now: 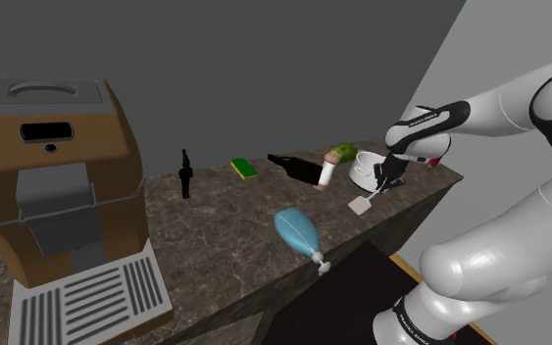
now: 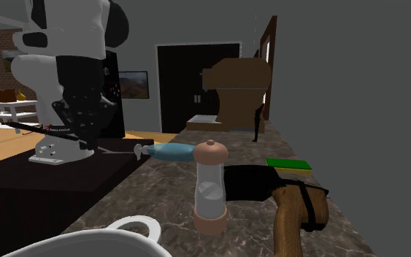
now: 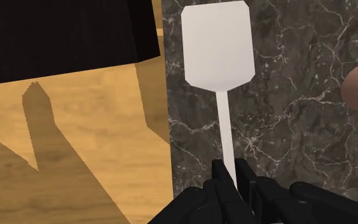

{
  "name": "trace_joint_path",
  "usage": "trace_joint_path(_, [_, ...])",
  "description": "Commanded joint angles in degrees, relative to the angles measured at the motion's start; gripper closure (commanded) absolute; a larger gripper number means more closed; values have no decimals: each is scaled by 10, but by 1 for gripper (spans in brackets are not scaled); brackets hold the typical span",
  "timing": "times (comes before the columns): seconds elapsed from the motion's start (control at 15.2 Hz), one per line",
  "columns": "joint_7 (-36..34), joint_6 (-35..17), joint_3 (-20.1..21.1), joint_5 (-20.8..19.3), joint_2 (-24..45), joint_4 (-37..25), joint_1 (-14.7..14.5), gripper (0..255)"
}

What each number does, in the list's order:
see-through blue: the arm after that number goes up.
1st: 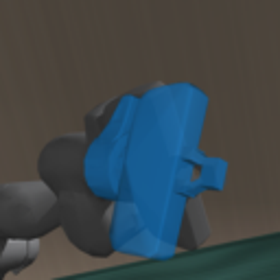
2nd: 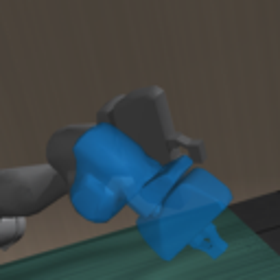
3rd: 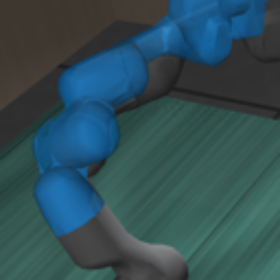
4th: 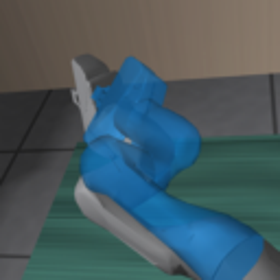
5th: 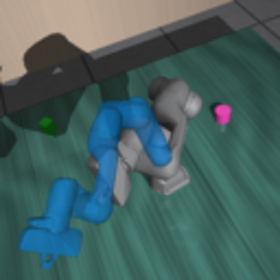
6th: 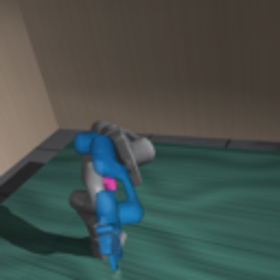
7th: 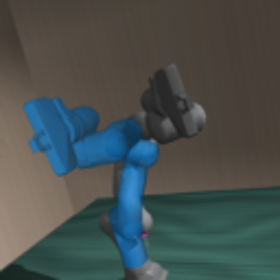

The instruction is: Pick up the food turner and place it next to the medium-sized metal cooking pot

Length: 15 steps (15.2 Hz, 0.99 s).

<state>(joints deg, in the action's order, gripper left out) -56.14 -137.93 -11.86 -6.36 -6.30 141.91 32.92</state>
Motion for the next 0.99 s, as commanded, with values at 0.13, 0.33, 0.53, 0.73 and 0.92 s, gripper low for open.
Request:
trace_joint_path(0.13, [1, -33, -1, 3, 24, 9, 0, 255])
trace_joint_path(0.33, [3, -59, -2, 7, 44, 15, -1, 255])
trace_joint_path(0.53, [5, -84, -2, 11, 64, 20, -1, 255])
trace_joint_path(0.73, [7, -109, -2, 16, 86, 24, -1, 255])
trace_joint_path(0.92, [11, -134, -1, 22, 109, 26, 0, 255])
